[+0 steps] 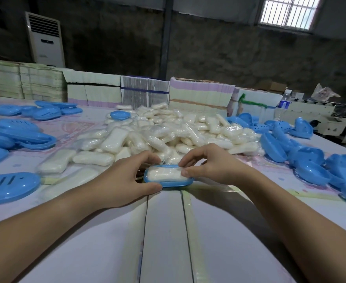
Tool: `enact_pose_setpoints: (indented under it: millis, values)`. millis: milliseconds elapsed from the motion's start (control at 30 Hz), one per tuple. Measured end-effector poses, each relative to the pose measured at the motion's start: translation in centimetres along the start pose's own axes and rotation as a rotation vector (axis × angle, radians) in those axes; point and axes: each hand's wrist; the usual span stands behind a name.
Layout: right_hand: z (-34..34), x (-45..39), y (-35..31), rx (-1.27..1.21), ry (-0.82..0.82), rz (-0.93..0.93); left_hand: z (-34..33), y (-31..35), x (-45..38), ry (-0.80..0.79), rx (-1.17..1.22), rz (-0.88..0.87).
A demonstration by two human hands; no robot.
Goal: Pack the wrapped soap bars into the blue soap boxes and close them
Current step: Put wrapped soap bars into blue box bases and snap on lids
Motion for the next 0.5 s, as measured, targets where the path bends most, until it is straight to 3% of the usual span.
enact_pose_setpoints:
  millis: [200,267,400,500]
  values:
    - [0.8,-0.2,0.2,0.024,0.008,-0.027,0.1,-0.1,0.0,-0.015,0.007,-0.014]
    - [1.8,-0.4,1.1,0.047,0.084,-0.071,0.1,-0.3,0.0,-0.023,0.017,-0.022]
    - [5.1,-0.7,5.4,0.262,0.296,-0.335,0.0,-0.6,-0.1,-0.04,0.029,-0.058]
    - [7.4,1.0,9.6,0.659,0.428,-0.612,0.0,-1.0,-0.2,-0.057,0.037,-0.073]
Point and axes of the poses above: each hand's wrist, its own x-axis away from the middle knuckle, its own z-axis out of the back of the hand, y = z × x, and after that the axes turned 12 degrees about x, right-handed
